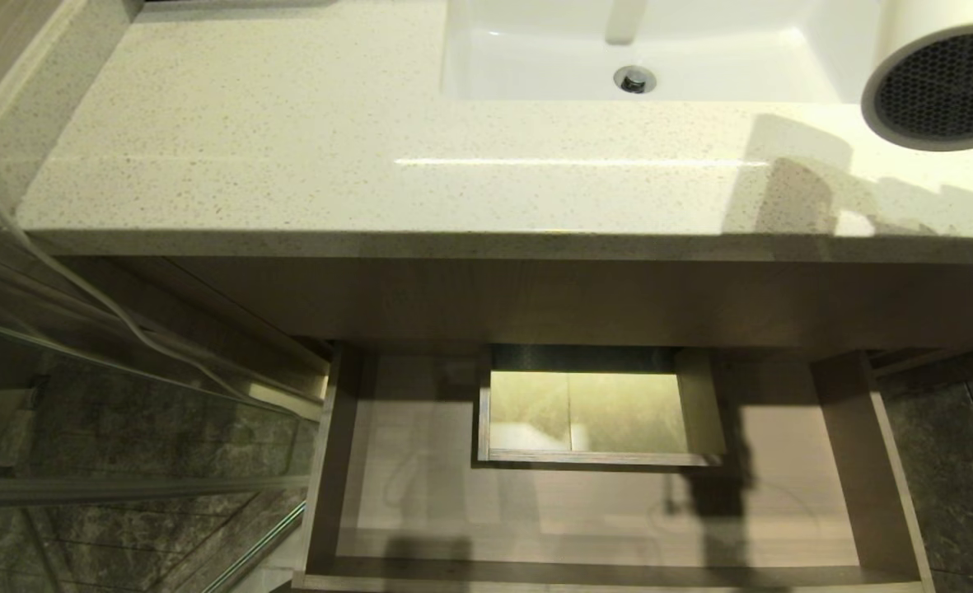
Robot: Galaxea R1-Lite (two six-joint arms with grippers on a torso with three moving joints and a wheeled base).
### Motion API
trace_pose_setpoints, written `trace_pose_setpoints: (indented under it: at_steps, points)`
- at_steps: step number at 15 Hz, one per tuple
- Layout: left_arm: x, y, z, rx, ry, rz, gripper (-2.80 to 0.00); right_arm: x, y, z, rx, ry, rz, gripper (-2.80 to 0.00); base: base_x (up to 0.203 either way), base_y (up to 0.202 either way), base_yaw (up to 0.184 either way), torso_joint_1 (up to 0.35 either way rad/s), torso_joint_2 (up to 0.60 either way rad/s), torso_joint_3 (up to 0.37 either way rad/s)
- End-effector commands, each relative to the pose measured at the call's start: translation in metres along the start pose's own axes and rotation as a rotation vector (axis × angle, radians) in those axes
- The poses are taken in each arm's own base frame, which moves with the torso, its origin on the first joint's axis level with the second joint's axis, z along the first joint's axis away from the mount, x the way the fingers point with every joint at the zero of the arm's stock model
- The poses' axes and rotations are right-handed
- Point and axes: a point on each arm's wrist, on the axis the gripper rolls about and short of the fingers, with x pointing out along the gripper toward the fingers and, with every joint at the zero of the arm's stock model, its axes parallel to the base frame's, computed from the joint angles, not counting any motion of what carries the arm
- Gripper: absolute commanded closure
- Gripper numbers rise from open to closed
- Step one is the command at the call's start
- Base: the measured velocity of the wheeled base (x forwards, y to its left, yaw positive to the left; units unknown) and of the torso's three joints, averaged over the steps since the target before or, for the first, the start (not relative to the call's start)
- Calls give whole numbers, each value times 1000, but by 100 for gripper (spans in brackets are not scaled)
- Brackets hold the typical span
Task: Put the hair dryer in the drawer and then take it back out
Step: Place it on the countertop
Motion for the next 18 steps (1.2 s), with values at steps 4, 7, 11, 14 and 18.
trace_pose_setpoints:
  at_steps: [4, 7, 11, 14, 18]
  points:
    - [0, 0, 0, -1, 0, -1, 0, 41, -16, -12, -29, -61, 69, 0, 0, 0, 0, 0, 0, 0]
    - [0, 0, 0, -1, 0, 1, 0, 49, -18, -17, -22, -61, 89, 0, 0, 0, 0, 0, 0, 0]
    - [0, 0, 0, -1, 0, 1, 0, 58, -18, -21, -6, -62, 119, 0, 0, 0, 0, 0, 0, 0]
    - [0, 0, 0, -1, 1, 0, 0, 63, -19, -23, -7, -62, 125, -280, 0, 0, 0, 0, 0, 0]
    - [0, 0, 0, -1, 0, 1, 0, 58, -18, -19, -19, -62, 112, -280, 0, 0, 0, 0, 0, 0]
